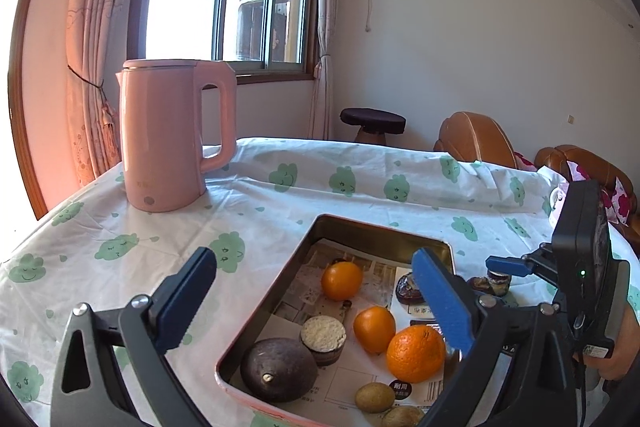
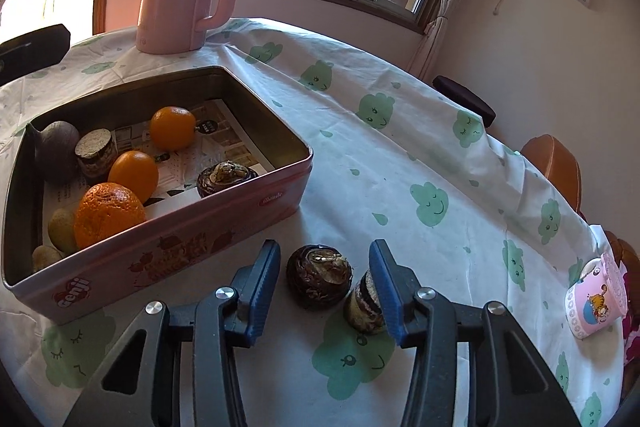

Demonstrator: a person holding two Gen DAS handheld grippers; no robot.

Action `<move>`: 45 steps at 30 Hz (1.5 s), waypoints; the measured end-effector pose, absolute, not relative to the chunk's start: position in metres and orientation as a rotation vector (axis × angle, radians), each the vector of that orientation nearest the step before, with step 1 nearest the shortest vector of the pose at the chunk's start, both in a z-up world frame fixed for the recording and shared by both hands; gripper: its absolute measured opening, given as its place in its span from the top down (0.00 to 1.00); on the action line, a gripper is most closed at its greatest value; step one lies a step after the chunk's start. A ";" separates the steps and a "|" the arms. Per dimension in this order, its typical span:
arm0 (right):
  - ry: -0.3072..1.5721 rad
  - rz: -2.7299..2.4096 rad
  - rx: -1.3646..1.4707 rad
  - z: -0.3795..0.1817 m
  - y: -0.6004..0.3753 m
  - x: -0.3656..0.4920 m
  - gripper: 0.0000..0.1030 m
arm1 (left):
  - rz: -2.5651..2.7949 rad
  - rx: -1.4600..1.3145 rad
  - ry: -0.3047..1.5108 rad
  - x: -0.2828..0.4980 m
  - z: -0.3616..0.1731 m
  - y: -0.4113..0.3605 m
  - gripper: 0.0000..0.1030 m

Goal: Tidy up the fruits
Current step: 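Grasp the dark round pastry with the right tool while the left tool approaches a small cylindrical cake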

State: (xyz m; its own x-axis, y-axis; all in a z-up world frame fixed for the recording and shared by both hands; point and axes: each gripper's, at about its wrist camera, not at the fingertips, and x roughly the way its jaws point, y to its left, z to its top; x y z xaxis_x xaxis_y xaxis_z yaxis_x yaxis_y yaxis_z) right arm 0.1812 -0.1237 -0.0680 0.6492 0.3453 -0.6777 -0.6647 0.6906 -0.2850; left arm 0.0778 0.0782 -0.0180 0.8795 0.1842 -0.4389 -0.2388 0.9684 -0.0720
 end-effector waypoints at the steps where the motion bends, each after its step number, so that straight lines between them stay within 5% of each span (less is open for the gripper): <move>1: 0.636 0.613 -0.566 -0.068 -0.121 0.183 0.53 | 0.215 -0.122 0.448 0.079 -0.018 0.076 0.02; 20: 0.691 0.587 -0.616 -0.076 -0.116 0.182 0.64 | 0.178 -0.097 0.451 0.080 -0.014 0.056 0.02; 39: 0.622 0.317 -0.095 -0.045 -0.241 0.211 0.64 | -0.024 0.013 0.601 0.154 -0.026 -0.060 0.02; 45: 0.629 0.299 -0.033 -0.045 -0.262 0.213 0.64 | -0.045 0.030 0.687 0.185 -0.048 -0.080 0.11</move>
State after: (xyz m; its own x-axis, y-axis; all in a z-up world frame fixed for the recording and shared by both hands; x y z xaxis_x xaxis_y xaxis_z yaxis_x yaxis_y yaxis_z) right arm 0.2133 -0.2622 -0.0451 0.7673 0.2654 -0.5838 -0.2853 0.9566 0.0599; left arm 0.1846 -0.0804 -0.0478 0.7720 -0.0318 -0.6348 0.0516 0.9986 0.0128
